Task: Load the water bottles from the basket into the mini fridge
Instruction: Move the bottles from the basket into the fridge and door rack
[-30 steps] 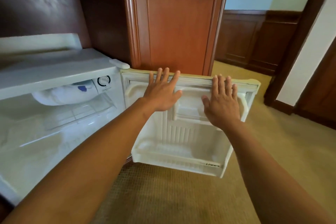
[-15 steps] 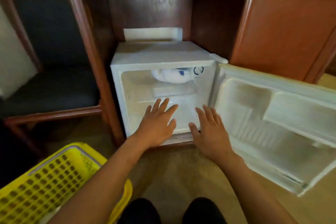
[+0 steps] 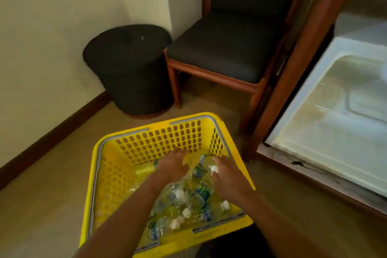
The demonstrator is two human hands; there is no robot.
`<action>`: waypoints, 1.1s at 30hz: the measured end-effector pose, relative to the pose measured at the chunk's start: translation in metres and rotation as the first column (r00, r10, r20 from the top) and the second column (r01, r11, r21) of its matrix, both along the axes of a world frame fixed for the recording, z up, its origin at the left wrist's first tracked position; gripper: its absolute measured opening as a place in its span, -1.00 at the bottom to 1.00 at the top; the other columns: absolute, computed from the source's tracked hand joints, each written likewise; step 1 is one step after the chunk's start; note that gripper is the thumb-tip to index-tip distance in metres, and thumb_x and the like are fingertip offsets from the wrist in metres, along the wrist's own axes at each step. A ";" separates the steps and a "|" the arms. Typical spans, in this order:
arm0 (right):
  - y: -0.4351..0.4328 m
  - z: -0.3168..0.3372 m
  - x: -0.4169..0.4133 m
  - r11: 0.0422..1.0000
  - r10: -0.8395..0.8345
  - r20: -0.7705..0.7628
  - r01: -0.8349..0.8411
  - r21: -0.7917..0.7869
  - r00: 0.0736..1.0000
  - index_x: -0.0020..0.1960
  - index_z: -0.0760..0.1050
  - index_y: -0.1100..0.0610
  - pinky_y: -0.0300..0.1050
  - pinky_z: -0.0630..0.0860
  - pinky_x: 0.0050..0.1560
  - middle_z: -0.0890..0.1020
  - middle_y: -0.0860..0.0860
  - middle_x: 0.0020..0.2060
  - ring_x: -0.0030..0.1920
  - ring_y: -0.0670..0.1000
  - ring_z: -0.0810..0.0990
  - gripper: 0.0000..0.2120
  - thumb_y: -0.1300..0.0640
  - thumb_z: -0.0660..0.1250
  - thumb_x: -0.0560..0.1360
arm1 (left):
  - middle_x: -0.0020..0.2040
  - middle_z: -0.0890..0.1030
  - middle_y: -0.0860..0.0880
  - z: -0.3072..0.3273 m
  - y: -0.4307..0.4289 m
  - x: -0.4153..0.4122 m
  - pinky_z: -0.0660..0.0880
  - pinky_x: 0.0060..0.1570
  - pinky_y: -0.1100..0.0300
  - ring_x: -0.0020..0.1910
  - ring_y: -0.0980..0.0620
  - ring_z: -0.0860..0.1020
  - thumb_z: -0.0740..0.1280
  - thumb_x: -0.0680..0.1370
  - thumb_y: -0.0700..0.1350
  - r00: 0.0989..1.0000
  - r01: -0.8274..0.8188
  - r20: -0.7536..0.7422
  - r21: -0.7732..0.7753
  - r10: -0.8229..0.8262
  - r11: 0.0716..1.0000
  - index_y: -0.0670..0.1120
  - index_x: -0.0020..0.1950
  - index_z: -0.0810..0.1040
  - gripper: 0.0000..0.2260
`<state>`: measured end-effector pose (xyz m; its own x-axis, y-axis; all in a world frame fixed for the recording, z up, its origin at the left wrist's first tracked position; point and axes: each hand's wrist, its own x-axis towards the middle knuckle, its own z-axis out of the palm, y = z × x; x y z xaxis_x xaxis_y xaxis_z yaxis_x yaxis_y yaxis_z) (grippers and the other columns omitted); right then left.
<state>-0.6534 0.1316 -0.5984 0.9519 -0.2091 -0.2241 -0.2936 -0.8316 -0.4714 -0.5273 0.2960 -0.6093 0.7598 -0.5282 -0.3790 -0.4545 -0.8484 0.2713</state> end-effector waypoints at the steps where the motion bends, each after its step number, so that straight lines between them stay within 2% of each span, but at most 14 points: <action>1: 0.003 -0.015 0.013 1.000 0.022 -0.046 -0.022 -0.004 0.999 0.51 0.24 0.06 -0.01 0.33 0.31 0.36 0.04 0.41 0.41 0.09 0.31 -0.55 0.06 0.15 0.64 | 0.50 0.36 -0.09 -0.014 0.005 0.005 0.45 0.30 -0.01 0.40 -0.14 0.41 0.29 0.59 0.05 0.998 -0.048 -0.034 0.035 0.049 0.998 0.05 0.55 0.26 -0.47; 5: 0.012 -0.066 0.052 0.994 0.022 -0.223 -0.046 -0.103 0.975 0.53 0.17 0.10 0.14 0.25 0.41 0.28 0.12 0.50 0.47 0.18 0.28 -0.50 0.08 0.13 0.61 | 0.57 0.14 -0.23 -0.065 0.012 0.017 0.41 0.31 -0.05 0.43 -0.25 0.37 0.28 0.57 0.22 0.916 -0.271 -0.259 0.170 0.308 0.948 -0.06 0.59 0.12 -0.29; 7: 0.013 -0.088 0.068 0.970 0.053 -0.295 -0.119 -0.211 0.954 0.50 0.20 0.16 0.12 0.28 0.37 0.33 0.17 0.44 0.41 0.19 0.33 -0.49 0.10 0.18 0.57 | 0.60 -0.03 -0.29 -0.091 0.012 0.019 0.33 0.39 -0.09 0.50 -0.31 0.26 0.28 0.53 0.30 0.826 -0.377 -0.361 0.215 0.432 0.901 -0.07 0.63 -0.08 -0.13; 9: 0.012 -0.105 0.082 0.922 0.097 -0.347 -0.215 -0.322 0.933 0.45 0.23 0.21 0.08 0.32 0.34 0.39 0.20 0.36 0.33 0.19 0.37 -0.47 0.09 0.25 0.53 | 0.59 -0.10 -0.34 -0.114 0.009 0.020 0.29 0.44 -0.15 0.52 -0.35 0.20 0.29 0.49 0.36 0.775 -0.438 -0.395 0.230 0.494 0.869 -0.04 0.62 -0.23 -0.02; 12: 0.012 -0.129 0.099 0.828 0.103 -0.446 -0.325 -0.457 0.889 0.53 0.07 0.27 0.12 0.38 0.31 0.34 0.29 0.40 0.36 0.27 0.34 -0.24 -0.06 0.30 0.51 | 0.56 0.00 -0.40 -0.135 0.006 0.019 0.32 0.41 -0.19 0.49 -0.38 0.23 0.27 0.49 0.38 0.772 -0.464 -0.361 0.242 0.523 0.852 -0.02 0.59 -0.34 0.00; 14: 0.013 -0.137 0.108 0.791 0.085 -0.486 -0.355 -0.498 0.870 0.56 -0.04 0.28 0.09 0.51 0.15 0.27 0.35 0.43 0.37 0.29 0.35 -0.16 -0.09 0.31 0.52 | 0.53 0.10 -0.42 -0.142 0.005 0.019 0.39 0.35 -0.18 0.43 -0.37 0.33 0.26 0.50 0.37 0.773 -0.476 -0.348 0.236 0.531 0.847 -0.01 0.58 -0.37 0.00; 18: 0.013 -0.141 0.123 0.788 0.058 -0.490 -0.341 -0.512 0.870 0.55 -0.04 0.32 -0.07 0.56 -0.23 0.26 0.38 0.39 0.14 0.19 0.56 -0.21 0.04 0.33 0.55 | 0.50 0.22 -0.41 -0.148 0.003 0.020 0.48 0.25 -0.14 0.31 -0.30 0.48 0.27 0.52 0.30 0.781 -0.485 -0.329 0.216 0.531 0.847 0.01 0.57 -0.41 -0.02; 20: 0.013 -0.141 0.126 0.814 0.029 -0.483 -0.301 -0.497 0.875 0.51 0.08 0.34 -0.12 0.58 -0.25 0.29 0.36 0.35 0.03 0.12 0.60 -0.35 0.10 0.29 0.58 | 0.48 0.29 -0.36 -0.150 0.007 0.019 0.50 0.22 -0.14 0.27 -0.27 0.52 0.29 0.50 0.29 0.758 -0.536 -0.333 0.173 0.561 0.826 0.06 0.57 -0.39 -0.02; 23: 0.013 -0.134 0.124 0.885 -0.046 -0.461 -0.178 -0.431 0.886 0.52 0.15 0.31 -0.09 0.61 0.00 0.31 0.33 0.36 0.16 0.13 0.54 -0.40 0.10 0.28 0.59 | 0.38 0.48 -0.23 -0.142 0.013 0.018 0.56 0.09 -0.02 0.14 -0.18 0.61 0.35 0.49 0.21 0.657 -0.671 -0.406 0.069 0.635 0.738 0.11 0.58 -0.33 -0.04; 25: 0.015 -0.116 0.122 0.939 -0.173 -0.405 0.026 -0.343 0.898 0.51 0.21 0.27 0.00 0.53 0.19 0.34 0.26 0.38 0.27 0.17 0.47 -0.48 0.10 0.20 0.62 | 0.25 0.60 -0.18 -0.131 0.016 0.018 0.55 -0.09 0.07 0.01 -0.11 0.64 0.40 0.52 0.08 0.587 -0.742 -0.479 0.005 0.653 0.670 0.04 0.61 -0.24 -0.07; 28: 0.022 -0.082 0.114 0.952 -0.286 -0.321 0.229 -0.204 0.903 0.51 0.21 0.23 0.09 0.32 0.40 0.29 0.20 0.48 0.45 0.19 0.33 -0.46 -0.05 0.17 0.64 | 0.01 0.66 -0.14 -0.111 0.021 0.018 0.64 -0.10 -0.13 -0.12 -0.14 0.67 0.45 0.48 -0.07 0.516 -0.816 -0.598 -0.124 0.614 0.565 0.09 0.59 0.00 -0.16; 29: 0.024 -0.069 0.110 0.953 -0.294 -0.288 0.255 -0.165 0.912 0.49 0.22 0.24 0.05 0.39 0.35 0.30 0.20 0.47 0.42 0.18 0.38 -0.43 -0.10 0.17 0.64 | -0.01 0.64 -0.14 -0.103 0.023 0.018 0.64 -0.11 -0.20 -0.14 -0.16 0.67 0.46 0.46 -0.10 0.506 -0.835 -0.622 -0.179 0.597 0.521 0.12 0.55 0.10 -0.23; 31: 0.027 -0.041 0.094 0.937 -0.351 -0.191 0.344 -0.069 0.917 0.48 0.21 0.26 -0.12 0.59 -0.01 0.38 0.18 0.40 0.17 0.09 0.56 -0.38 -0.16 0.16 0.62 | -0.05 0.64 -0.17 -0.076 0.022 0.012 0.64 -0.15 -0.21 -0.19 -0.15 0.65 0.45 0.49 -0.18 0.502 -0.855 -0.665 -0.286 0.553 0.433 0.07 0.49 0.23 -0.35; 33: 0.024 -0.017 0.075 0.919 -0.386 -0.116 0.392 0.042 0.915 0.43 0.26 0.23 -0.31 0.42 -0.38 0.49 0.14 0.23 -0.12 -0.05 0.53 -0.40 -0.19 0.17 0.61 | -0.07 0.63 -0.13 -0.043 0.018 0.005 0.64 -0.26 -0.04 -0.23 -0.11 0.65 0.42 0.52 -0.24 0.524 -0.850 -0.697 -0.389 0.490 0.356 0.04 0.50 0.25 -0.38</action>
